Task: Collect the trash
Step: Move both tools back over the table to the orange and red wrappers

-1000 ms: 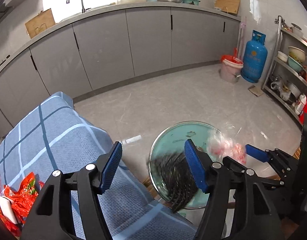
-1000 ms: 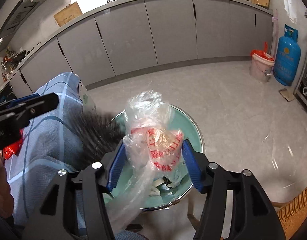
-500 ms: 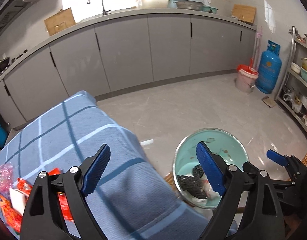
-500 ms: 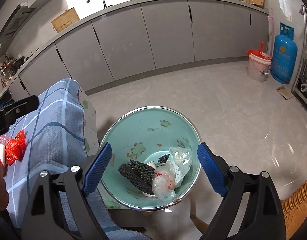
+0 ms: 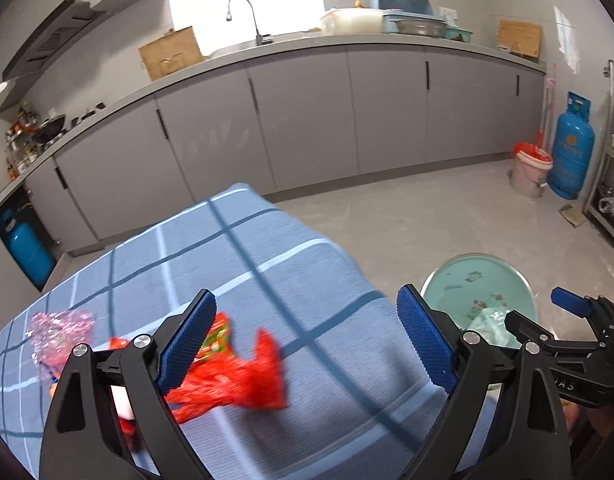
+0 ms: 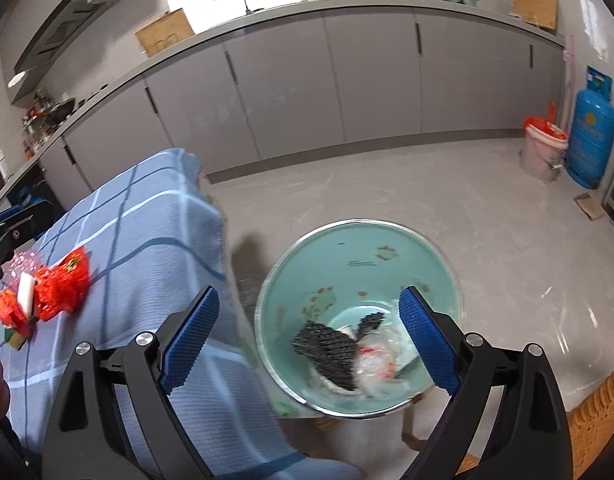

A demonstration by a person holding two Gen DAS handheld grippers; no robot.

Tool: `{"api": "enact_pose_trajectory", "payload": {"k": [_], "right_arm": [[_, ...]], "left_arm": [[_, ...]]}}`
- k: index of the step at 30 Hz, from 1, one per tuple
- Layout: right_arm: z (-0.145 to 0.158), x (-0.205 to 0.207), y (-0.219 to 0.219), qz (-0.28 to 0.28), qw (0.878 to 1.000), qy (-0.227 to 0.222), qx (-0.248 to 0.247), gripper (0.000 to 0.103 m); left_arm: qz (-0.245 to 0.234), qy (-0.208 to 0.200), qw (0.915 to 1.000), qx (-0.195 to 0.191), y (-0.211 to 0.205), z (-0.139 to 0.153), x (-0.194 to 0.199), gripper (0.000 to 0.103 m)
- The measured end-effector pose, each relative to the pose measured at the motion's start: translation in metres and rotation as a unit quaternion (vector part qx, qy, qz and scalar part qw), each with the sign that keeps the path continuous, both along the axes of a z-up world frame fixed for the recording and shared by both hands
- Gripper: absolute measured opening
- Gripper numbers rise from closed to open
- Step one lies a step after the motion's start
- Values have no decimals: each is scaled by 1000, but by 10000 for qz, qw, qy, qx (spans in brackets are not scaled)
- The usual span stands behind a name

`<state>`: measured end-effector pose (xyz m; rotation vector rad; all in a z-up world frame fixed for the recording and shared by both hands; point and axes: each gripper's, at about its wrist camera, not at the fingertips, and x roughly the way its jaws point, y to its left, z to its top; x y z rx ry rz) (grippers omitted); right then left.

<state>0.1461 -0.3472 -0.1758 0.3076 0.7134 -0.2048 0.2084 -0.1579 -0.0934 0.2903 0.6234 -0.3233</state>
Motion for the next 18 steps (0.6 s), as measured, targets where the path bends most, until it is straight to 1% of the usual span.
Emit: {"api": "enact_pose_trajectory", "payload": {"k": [6, 12, 15, 17, 18], "right_arm": [[10, 7, 41, 409, 9991, -36, -74, 91], [14, 14, 81, 788, 9968, -66, -88, 92], [17, 17, 103, 1011, 9948, -78, -104, 92], [19, 19, 117, 1143, 9933, -101, -141, 92], [20, 19, 126, 1215, 9924, -114, -152, 93]], "left_arm": [[335, -71, 9994, -37, 36, 6, -1, 91], [869, -113, 9962, 4, 91, 9, -4, 91], [1259, -103, 9920, 69, 126, 8, -4, 91], [1641, -99, 9863, 161, 152, 7, -4, 93], [1891, -100, 9817, 191, 168, 6, -4, 95]]}}
